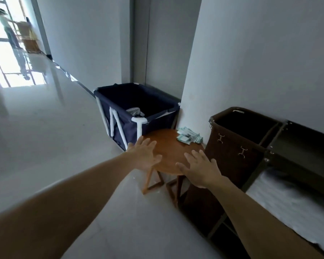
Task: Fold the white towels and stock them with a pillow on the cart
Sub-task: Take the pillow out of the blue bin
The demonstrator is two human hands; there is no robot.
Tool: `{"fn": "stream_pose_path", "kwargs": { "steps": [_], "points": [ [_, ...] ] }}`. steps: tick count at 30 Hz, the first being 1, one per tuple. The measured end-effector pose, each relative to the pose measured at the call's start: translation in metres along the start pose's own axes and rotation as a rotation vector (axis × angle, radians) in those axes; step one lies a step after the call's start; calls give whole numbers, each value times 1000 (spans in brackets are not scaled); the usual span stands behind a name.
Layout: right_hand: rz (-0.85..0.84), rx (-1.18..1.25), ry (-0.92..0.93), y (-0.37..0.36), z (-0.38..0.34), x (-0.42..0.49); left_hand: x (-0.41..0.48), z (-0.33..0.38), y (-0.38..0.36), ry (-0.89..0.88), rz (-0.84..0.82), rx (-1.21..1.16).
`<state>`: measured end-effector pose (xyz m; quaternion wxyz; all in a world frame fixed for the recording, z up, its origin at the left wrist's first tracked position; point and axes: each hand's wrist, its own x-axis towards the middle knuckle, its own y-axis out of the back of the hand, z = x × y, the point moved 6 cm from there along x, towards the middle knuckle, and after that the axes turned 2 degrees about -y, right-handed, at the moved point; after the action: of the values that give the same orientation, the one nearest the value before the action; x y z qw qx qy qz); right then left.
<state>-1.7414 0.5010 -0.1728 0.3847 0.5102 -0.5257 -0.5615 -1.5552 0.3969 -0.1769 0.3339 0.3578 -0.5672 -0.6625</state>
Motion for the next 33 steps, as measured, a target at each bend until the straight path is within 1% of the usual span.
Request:
{"fn": "stream_pose_path", "kwargs": {
  "steps": [7, 10, 12, 16, 21, 25, 28, 33],
  "points": [
    [-6, 43, 80, 3, -41, 137, 92, -73, -1, 52, -17, 44],
    [-32, 65, 121, 10, -65, 200, 141, -111, 15, 97, -4, 35],
    [-58, 35, 160, 18, -81, 241, 171, -139, 26, 137, 15, 11],
    [-51, 19, 226, 29, -118, 327, 220, -204, 33, 210, 28, -44],
    [-55, 8, 298, 11, -184, 441, 286, -311, 21, 296, 17, -89],
    [-44, 15, 280, -1, -240, 540, 352, -400, 25, 273, 47, -84],
    [-101, -17, 260, -1, -277, 602, 399, -455, 42, 226, 45, -73],
    [-94, 39, 193, 18, -308, 696, 500, -522, 82, 132, 72, 8]
  ]
}}
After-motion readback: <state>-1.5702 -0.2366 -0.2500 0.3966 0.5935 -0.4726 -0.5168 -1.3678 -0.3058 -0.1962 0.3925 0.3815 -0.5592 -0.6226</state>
